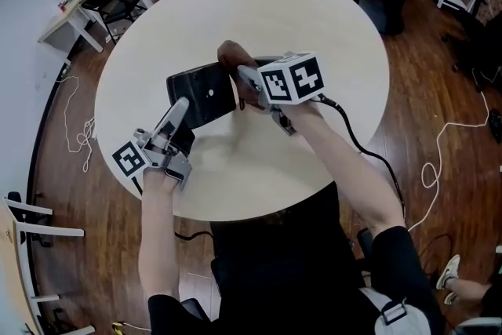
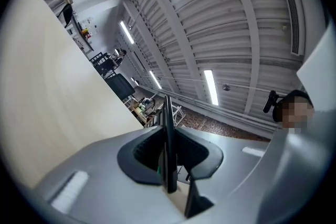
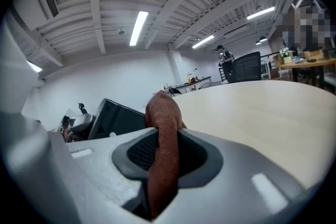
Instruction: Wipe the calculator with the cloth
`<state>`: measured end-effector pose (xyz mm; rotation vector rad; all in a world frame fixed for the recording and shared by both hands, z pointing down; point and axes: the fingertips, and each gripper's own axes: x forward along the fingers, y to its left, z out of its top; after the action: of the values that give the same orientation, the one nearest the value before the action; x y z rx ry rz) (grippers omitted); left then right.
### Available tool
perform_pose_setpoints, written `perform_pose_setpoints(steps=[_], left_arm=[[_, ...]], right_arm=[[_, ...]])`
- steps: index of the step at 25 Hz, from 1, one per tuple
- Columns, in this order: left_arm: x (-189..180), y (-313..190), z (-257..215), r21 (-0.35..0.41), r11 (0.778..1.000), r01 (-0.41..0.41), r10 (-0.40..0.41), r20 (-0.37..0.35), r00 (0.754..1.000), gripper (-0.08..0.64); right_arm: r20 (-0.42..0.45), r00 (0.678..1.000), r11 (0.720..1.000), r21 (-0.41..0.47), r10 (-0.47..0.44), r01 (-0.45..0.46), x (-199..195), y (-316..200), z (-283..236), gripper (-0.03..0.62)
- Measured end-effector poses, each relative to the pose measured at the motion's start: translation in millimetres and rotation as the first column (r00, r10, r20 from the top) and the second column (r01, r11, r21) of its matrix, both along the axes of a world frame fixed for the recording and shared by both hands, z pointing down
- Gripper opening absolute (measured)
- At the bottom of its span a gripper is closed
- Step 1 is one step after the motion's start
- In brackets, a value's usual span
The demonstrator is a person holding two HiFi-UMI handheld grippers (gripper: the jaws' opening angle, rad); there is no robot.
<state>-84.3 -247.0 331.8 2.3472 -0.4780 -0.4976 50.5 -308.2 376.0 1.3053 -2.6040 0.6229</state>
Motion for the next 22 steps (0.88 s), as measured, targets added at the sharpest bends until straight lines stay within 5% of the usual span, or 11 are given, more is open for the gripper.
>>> perform_pose_setpoints(steps=[6,10,22], left_arm=[[-6,-6,2,-0.071,0.997,0.026,-0.035,-0.118,0.992,0.069],[-7,-4,-2,-0.104,0.994,0.027,-0.05,-0.219,0.975,0.069],[-8,-2,-9,-0.097,0.995,0.026,-0.055,-0.31,0.949,0.069]], right_arm=[[0.329,0.936,0.99,0.108,-0.127,0.096,-38,48,-54,0.097],[0.291,0.939,0.981,0.104,-0.185,0.162,-63,67,-38,0.097],[0.199,0.98,0.999,0.035,0.0,-0.007,-1,29,-2,0.097]])
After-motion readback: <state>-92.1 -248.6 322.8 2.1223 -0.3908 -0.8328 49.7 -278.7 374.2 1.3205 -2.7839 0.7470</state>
